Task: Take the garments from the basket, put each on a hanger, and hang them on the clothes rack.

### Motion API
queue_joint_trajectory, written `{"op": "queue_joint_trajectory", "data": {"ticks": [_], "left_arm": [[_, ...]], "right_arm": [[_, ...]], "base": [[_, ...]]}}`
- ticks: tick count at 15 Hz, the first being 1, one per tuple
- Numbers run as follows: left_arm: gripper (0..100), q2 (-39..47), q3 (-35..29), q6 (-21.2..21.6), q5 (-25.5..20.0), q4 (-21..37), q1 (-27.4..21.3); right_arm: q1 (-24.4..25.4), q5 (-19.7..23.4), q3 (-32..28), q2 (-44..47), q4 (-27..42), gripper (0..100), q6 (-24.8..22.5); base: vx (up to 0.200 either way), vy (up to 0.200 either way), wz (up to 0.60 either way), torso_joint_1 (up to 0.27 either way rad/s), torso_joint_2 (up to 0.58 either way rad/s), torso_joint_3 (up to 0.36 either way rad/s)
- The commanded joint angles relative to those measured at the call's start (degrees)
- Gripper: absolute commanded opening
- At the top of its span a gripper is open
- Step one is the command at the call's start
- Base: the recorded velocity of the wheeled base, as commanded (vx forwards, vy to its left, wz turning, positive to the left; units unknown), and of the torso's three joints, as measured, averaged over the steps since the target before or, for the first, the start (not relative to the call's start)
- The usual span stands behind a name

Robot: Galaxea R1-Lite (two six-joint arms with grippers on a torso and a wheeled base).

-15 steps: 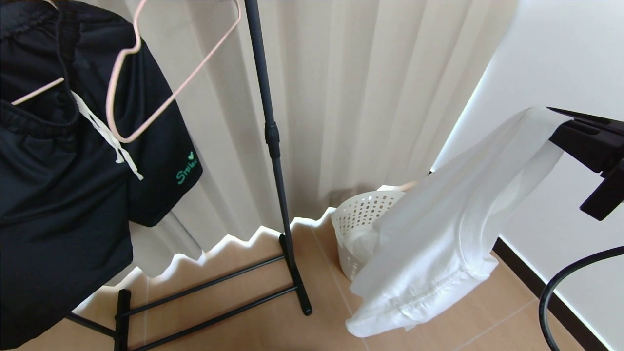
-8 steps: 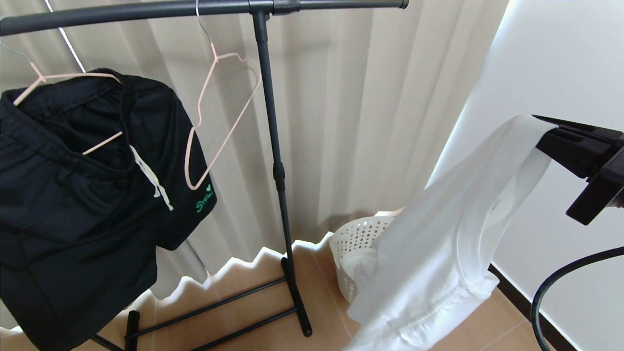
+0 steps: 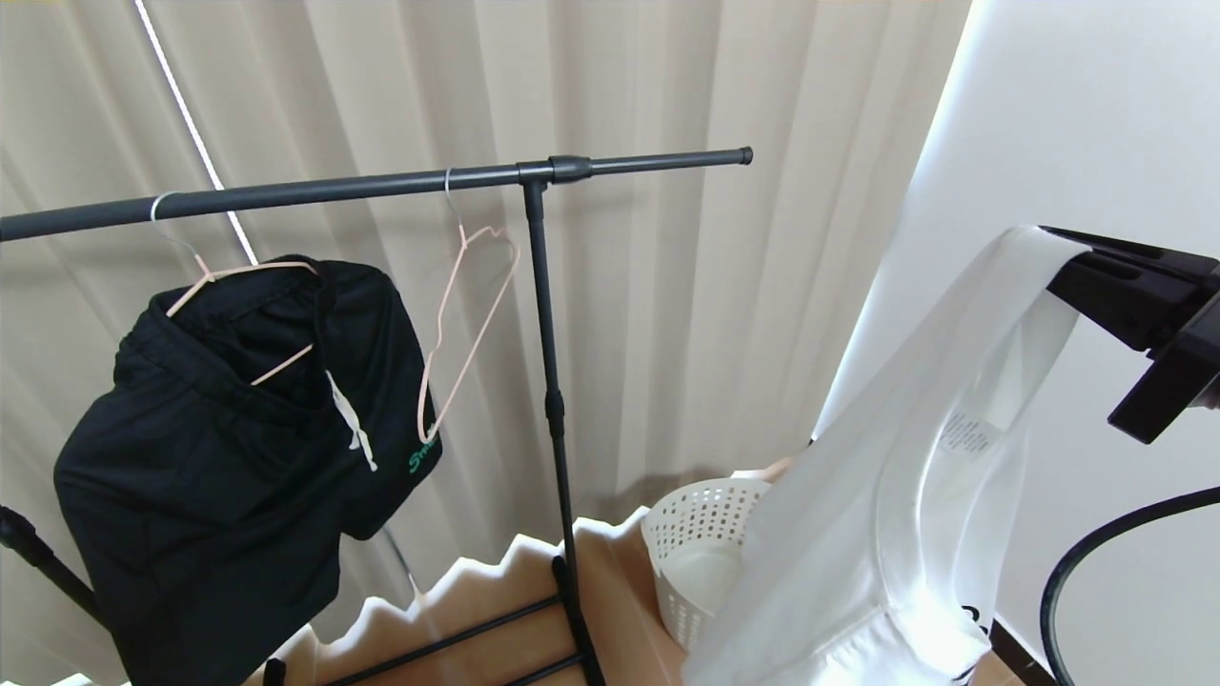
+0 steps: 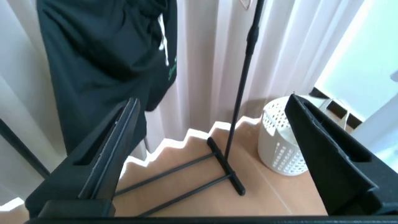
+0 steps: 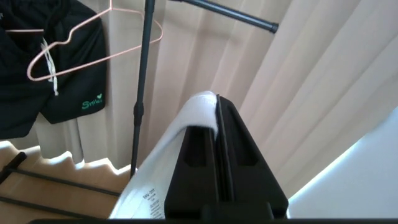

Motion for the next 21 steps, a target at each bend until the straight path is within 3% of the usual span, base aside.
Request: {"op": "queue_joint_trajectory", "data": {"ticks": [1, 10, 21], "left_arm": [[100, 0.07, 0.00, -0.01, 0.01, -0.04, 0.02], [100, 0.07, 0.00, -0.01, 0.10, -0.04, 0.02], [100, 0.07, 0.00, -0.01, 0.36, -0.04, 0.02]], "right_arm": [[0.05, -0.08, 0.00, 0.13, 0.01, 0, -0.03], [-0.04, 0.01, 0.18, 0.22, 0.01, 0, -0.03], [-0.04, 0.01, 0.35, 0.04, 0.01, 0, -0.12]], "base": [[0.000, 0.000, 0.00, 0.256, -0.58, -0.134], [0.000, 0.000, 0.00, 0.182, -0.39, -0.147], [0.000, 0.000, 0.00, 0.159, -0.33, -0.277]]}}
